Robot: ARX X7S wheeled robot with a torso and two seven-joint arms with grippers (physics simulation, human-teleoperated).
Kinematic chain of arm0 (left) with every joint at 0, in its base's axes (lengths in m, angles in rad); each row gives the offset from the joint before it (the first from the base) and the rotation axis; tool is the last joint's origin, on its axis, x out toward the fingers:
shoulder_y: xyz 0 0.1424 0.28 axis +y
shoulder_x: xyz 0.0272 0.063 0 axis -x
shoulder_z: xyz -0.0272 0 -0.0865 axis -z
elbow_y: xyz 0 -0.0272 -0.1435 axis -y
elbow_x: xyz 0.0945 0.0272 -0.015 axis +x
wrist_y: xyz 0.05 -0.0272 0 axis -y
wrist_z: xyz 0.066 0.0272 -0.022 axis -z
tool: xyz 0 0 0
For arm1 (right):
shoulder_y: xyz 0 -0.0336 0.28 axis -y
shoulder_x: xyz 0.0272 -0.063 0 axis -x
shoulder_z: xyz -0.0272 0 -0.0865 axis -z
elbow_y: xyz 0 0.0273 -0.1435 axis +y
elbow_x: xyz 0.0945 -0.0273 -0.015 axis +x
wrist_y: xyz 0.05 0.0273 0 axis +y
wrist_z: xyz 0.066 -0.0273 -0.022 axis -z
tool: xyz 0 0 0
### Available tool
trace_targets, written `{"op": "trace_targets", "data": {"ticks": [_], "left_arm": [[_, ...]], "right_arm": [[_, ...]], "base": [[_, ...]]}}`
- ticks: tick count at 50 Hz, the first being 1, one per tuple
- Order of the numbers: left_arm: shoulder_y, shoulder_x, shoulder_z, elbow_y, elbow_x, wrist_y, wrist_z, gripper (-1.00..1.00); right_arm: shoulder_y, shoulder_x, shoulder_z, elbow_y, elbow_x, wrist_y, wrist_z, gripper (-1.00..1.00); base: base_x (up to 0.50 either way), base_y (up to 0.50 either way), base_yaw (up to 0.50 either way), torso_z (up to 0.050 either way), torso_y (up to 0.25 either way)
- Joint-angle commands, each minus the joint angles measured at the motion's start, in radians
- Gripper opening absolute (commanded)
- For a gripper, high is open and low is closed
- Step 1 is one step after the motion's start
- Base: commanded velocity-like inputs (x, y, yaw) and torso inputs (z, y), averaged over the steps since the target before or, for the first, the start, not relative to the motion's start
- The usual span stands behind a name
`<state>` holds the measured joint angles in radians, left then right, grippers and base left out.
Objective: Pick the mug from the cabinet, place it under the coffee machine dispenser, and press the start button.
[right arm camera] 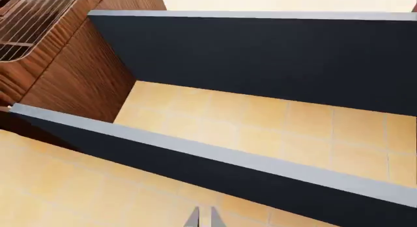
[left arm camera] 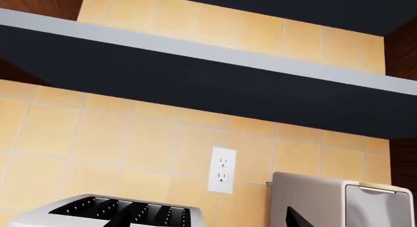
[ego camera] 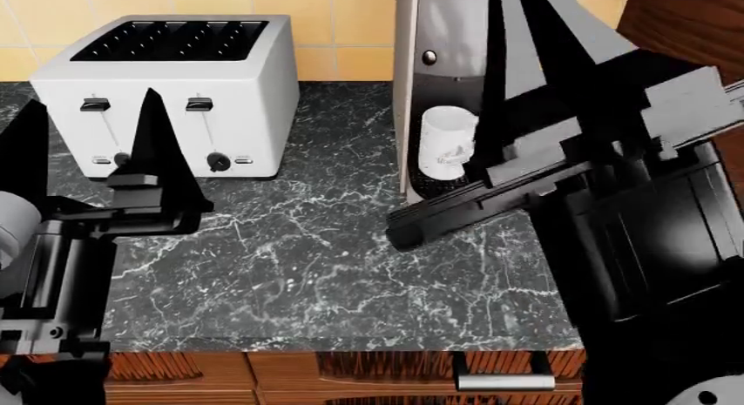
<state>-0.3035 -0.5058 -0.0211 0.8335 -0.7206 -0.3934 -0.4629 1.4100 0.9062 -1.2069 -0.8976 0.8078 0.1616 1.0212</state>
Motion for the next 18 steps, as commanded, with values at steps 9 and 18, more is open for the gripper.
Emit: {"op": "trace_targets", "data": {"ticks": [9,18], "left_arm": [[0.014,-0.013,-0.021,0.036,-0.040,0.004,-0.014,1.00],[0.022,-0.020,-0.025,0.051,-0.053,0.006,-0.018,1.00]], "right_arm": [[0.474,0.217,-1.162,-0.124,-0.196,-0.595,0.465,1.00],[0.449,0.231,-1.157,-0.117,-0.220,-0.599,0.476,1.00]], "base": [[0.00,0.00,0.00,0.000,0.000],[0.00,0.00,0.00,0.000,0.000]]}}
